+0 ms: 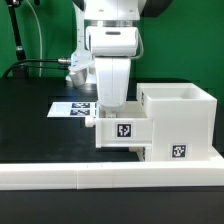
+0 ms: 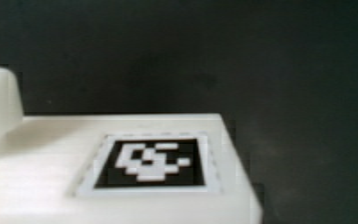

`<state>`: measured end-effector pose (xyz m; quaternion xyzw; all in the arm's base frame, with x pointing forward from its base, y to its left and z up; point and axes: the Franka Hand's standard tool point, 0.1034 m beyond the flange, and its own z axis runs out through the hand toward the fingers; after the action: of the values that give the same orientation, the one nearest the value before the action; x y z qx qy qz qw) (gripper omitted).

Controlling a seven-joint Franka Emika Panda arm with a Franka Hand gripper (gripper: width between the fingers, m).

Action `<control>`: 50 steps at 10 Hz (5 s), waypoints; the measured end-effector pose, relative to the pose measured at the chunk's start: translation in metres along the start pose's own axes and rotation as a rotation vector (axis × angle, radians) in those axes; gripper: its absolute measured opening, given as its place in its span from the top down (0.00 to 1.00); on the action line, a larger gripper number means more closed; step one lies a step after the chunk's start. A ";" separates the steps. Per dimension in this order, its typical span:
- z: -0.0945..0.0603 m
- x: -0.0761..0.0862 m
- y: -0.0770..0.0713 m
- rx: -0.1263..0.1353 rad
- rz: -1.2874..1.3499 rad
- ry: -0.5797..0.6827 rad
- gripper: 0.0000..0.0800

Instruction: Assemble drawer

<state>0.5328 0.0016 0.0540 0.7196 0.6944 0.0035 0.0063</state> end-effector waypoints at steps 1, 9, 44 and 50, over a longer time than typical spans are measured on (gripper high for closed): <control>0.000 0.000 0.000 0.000 -0.011 -0.005 0.94; 0.001 -0.007 -0.001 -0.020 -0.005 -0.007 0.94; -0.044 -0.067 0.004 0.084 -0.118 -0.001 0.19; -0.020 -0.081 0.007 0.124 -0.067 0.171 0.19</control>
Offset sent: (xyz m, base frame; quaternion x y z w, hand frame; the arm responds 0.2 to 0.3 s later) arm -0.0023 0.0045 -0.0083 0.0266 -0.0177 -0.0792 0.9963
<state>0.5363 -0.0793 0.0743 0.6921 0.7149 0.0215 -0.0975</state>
